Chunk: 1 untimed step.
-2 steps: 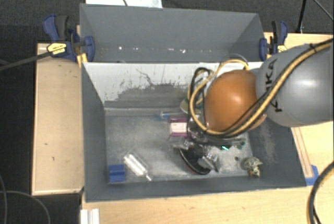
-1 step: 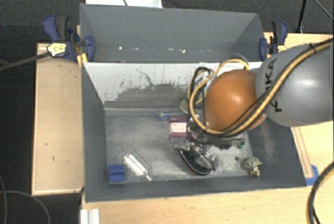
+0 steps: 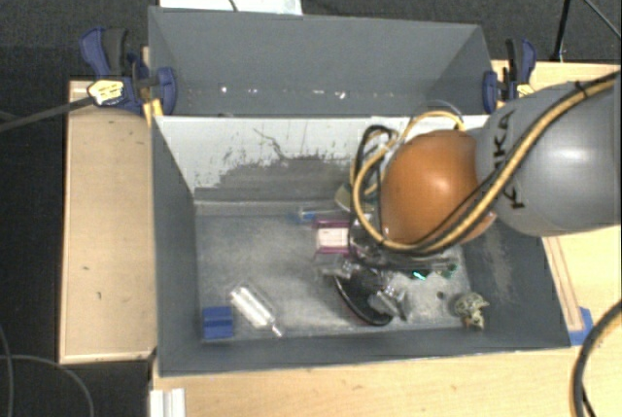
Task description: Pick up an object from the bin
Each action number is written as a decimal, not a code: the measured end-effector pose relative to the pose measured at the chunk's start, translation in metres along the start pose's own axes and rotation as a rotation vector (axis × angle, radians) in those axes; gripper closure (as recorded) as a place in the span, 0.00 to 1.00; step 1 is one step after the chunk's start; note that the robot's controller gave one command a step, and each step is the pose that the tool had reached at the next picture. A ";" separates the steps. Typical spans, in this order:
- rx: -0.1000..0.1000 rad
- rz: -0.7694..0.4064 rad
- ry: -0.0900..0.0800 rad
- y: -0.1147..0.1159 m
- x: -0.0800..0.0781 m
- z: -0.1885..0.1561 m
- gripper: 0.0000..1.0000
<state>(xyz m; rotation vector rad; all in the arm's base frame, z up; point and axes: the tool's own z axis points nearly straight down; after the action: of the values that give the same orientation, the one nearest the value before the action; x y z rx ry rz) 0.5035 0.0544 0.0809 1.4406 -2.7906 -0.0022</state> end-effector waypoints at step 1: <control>0.003 -0.453 -0.001 -0.002 -0.005 0.008 0.00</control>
Offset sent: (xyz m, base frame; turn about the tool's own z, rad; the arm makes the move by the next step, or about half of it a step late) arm 0.0033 0.0018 -0.0109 -0.4534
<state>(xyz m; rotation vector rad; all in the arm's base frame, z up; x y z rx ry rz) 0.5078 0.0572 0.0728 2.0320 -2.3976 0.0012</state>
